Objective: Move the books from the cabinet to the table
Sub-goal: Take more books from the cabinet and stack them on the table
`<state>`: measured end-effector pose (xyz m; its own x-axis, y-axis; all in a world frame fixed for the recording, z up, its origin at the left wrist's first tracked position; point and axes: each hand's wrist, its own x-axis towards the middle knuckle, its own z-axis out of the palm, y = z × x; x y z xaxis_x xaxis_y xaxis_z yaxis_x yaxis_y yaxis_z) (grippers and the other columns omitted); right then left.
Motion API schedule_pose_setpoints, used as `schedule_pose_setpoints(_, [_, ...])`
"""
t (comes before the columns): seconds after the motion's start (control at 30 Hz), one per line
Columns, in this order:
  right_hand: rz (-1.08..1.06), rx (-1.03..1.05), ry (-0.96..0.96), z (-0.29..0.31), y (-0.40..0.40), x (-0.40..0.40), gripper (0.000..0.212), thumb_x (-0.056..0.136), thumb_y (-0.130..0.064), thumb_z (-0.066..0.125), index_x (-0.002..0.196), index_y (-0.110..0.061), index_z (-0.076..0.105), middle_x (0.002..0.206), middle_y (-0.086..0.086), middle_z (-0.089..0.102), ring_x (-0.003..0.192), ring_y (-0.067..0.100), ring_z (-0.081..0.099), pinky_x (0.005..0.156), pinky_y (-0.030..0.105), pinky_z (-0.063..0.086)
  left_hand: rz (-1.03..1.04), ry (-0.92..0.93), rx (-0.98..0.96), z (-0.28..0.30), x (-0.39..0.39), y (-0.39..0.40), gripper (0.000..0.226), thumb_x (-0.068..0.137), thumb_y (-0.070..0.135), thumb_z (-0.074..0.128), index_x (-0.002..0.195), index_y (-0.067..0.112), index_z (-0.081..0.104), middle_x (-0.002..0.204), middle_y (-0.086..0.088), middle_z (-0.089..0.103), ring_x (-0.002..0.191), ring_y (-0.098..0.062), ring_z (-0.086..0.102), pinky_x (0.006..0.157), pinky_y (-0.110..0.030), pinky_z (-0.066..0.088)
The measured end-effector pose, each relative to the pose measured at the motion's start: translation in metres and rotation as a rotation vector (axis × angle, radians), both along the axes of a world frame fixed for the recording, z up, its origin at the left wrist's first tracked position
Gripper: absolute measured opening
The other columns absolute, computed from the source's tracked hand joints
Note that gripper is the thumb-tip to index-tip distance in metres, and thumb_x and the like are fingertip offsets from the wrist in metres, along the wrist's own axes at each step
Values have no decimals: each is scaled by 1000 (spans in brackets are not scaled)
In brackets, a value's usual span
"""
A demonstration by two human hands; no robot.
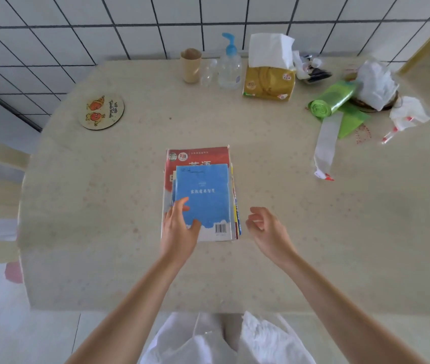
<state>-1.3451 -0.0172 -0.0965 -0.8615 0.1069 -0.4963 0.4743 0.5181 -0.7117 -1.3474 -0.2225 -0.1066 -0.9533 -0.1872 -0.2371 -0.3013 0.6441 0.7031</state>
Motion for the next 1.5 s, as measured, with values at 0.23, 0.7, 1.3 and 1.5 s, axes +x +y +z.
schedule_pose_setpoints(0.23, [16,150,19,-7,36,64,30,90,-11,57,120,-6,58,111,12,68,106,28,63,88,28,43,-152,-80,125,-3,41,48,32,88,10,62,119,15,58,90,5,64,82,-17,58,84,-32,47])
schedule_pose_setpoints(0.7, [-495,191,67,-3,-21,233,29,91,-9,56,119,-7,59,111,8,68,107,24,62,91,31,44,-792,-117,48,7,132,33,19,91,19,57,109,20,65,92,3,69,83,-11,62,78,-23,50])
schedule_pose_setpoints(1.3, [-1463,143,-30,2,-101,585,24,92,-15,56,114,-11,63,108,2,69,99,16,65,86,24,46,-1804,-152,-84,9,387,123,17,88,14,60,101,19,68,83,6,72,75,-6,67,76,-28,55])
schedule_pose_setpoints(1.5, [-1711,130,-106,2,-133,745,24,92,-14,55,114,-12,63,111,3,69,101,17,65,86,25,46,-2072,-214,-53,2,573,143,19,87,13,61,103,22,68,85,3,71,70,-6,60,64,-9,42])
